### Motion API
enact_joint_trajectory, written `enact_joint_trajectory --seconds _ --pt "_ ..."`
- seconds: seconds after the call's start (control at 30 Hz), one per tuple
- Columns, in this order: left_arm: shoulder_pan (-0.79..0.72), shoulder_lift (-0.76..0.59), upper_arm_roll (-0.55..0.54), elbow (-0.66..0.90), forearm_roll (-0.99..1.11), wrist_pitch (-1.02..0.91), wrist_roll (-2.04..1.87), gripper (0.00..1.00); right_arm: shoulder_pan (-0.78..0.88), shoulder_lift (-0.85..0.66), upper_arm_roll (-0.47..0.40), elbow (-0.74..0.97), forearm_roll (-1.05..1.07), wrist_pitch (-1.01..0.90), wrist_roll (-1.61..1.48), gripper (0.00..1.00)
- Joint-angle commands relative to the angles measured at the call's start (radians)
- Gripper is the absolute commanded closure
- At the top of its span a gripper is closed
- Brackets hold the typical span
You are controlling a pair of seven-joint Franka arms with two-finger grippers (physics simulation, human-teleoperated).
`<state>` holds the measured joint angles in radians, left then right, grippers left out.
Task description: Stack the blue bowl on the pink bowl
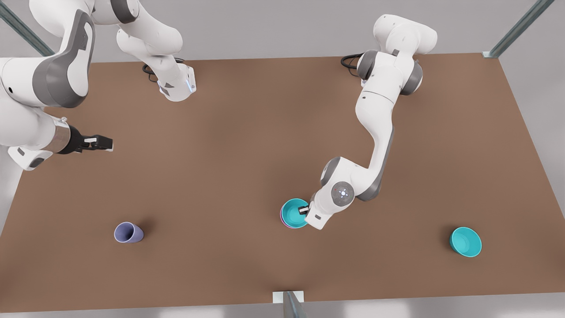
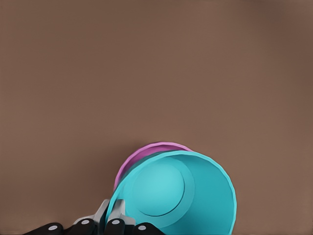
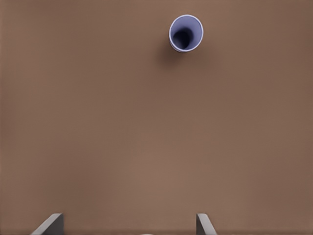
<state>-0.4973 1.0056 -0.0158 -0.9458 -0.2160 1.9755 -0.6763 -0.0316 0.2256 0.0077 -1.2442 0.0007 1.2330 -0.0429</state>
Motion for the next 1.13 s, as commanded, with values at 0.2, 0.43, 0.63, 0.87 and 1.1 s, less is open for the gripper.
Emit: enact_joint_trajectory --seconds 0.2,0.43,0.63,0.87,1.1 --pt "-0.001 0.001 -0.009 -0.004 -0.006 0.002 -0.215 0.79 0.001 0.0 0.0 0.0 0.001 -0.001 -0.008 0.0" --pt "-0.001 0.015 -0.016 -0.004 -0.005 -0.012 -0.213 0.79 0.001 0.003 0.0 0.0 0.001 0.0 -0.009 0.0" --pt "0.048 -0.034 -0.012 -0.001 0.004 -0.162 -0.155 0.0 -0.001 0.005 0.0 0.0 0.001 0.0 -0.012 0.0" --pt "0.379 -0.499 -0.054 -0.046 0.337 -0.773 0.578 0.0 -0.001 0.005 0.0 0.0 0.001 0.002 -0.012 0.0" --pt "0.431 -0.772 -0.118 -0.404 0.276 -0.621 0.593 0.0 0.001 0.005 0.0 0.0 0.001 0.002 -0.012 0.0"
